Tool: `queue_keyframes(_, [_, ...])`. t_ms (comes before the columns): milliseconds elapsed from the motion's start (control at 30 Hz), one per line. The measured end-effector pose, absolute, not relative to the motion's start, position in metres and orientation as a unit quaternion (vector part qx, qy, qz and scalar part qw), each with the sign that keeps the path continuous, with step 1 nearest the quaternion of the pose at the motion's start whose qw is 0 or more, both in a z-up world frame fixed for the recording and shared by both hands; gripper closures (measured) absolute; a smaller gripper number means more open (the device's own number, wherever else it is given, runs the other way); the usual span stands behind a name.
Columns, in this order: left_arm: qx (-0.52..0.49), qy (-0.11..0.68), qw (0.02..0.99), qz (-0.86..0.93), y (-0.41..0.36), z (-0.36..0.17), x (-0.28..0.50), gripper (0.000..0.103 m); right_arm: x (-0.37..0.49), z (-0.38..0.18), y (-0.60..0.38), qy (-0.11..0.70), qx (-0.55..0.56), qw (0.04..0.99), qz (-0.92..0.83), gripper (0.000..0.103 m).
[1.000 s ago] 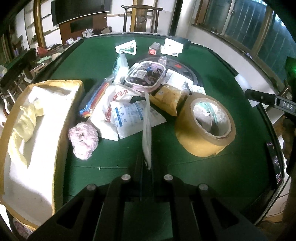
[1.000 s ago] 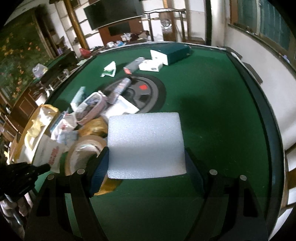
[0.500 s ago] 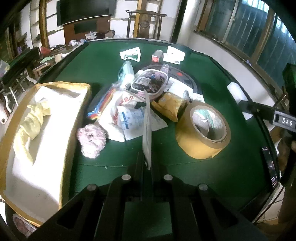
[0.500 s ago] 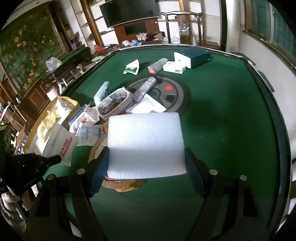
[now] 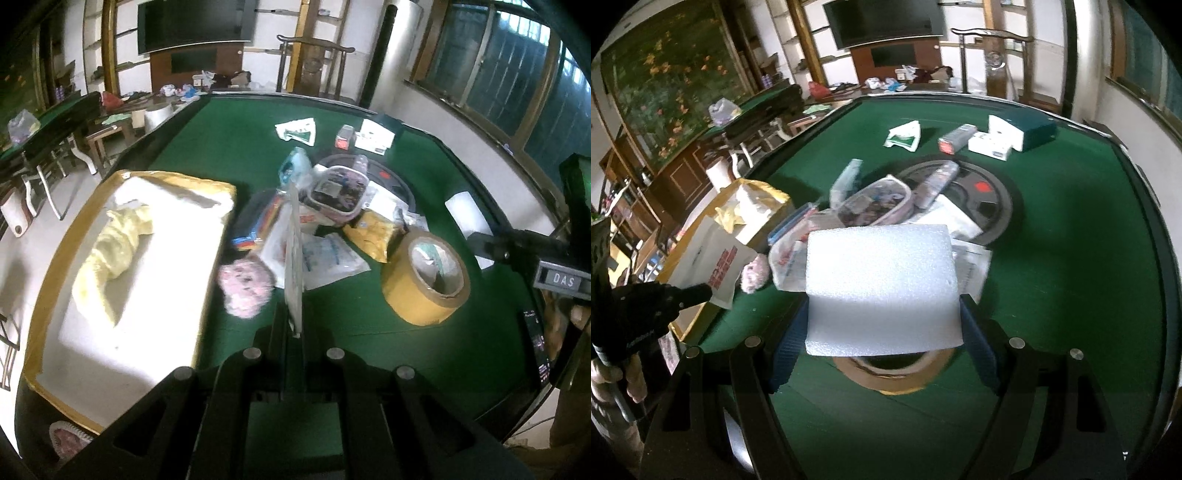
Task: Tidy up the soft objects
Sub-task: 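Lift the white foam square with the right gripper and carry it over the box, then lower the foam square into the box and open the right gripper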
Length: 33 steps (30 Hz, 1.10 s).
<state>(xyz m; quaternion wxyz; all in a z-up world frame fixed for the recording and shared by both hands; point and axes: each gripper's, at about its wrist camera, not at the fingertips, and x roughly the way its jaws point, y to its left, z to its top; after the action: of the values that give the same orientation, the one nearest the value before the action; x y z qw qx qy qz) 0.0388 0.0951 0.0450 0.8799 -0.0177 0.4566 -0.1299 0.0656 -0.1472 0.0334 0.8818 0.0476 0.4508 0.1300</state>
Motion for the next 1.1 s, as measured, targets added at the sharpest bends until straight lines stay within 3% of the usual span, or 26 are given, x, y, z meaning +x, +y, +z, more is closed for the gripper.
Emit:
queue_keyframes(400, [-0.076,0.461,0.881,-0.071,0.182,0.043,0.035,0.100,0.065,0.035,-0.094,0.455,0.020,0.874,0.171,0.024])
queue_keyframes(733, [-0.102,0.502,0.857,-0.051,0.210,0.003,0.045,0.100,0.070,0.032,-0.041,0.458,-0.013,0.863,0.212,0.024])
queue_keyframes(1100, [-0.125,0.507,0.852,-0.021,0.246,-0.002,0.069,0.099,0.115,0.014,0.077,0.496,-0.104,0.809,0.299,0.024])
